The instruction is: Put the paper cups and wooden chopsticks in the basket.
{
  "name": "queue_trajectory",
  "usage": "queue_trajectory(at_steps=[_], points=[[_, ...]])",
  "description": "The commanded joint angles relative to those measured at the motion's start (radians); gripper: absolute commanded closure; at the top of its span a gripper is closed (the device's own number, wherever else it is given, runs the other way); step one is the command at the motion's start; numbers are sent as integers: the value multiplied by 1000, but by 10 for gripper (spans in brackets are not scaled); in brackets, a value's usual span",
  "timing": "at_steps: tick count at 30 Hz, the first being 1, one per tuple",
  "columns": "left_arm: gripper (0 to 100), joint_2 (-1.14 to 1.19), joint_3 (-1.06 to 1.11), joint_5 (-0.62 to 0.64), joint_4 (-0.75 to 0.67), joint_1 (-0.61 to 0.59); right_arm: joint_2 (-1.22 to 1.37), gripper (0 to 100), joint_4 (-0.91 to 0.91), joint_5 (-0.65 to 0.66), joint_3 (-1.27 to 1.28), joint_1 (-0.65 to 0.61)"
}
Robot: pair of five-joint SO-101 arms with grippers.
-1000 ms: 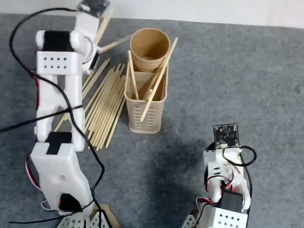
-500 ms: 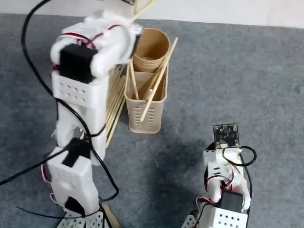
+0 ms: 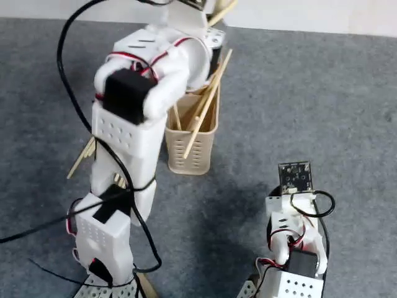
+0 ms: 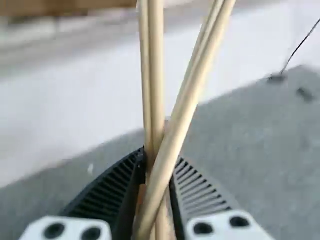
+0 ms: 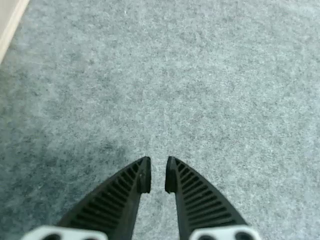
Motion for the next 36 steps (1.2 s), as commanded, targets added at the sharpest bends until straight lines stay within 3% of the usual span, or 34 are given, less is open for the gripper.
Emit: queue_trajectory(at_steps=[1, 7, 18, 23, 27, 36], points=[[997, -25, -248, -38, 86, 74, -10, 932, -16, 9, 130, -7], [997, -76, -294, -48, 245, 73, -10, 932, -18, 9, 130, -7], [997, -174, -266, -21, 265, 74, -10, 932, -18, 9, 130, -7], [997, -384, 177, 71, 265, 15, -10, 932, -19, 9, 130, -7], [997, -584, 463, 40, 256, 13, -10, 932, -19, 9, 130, -7], [997, -757, 940, -38, -270, 10, -10, 932, -19, 9, 130, -8]])
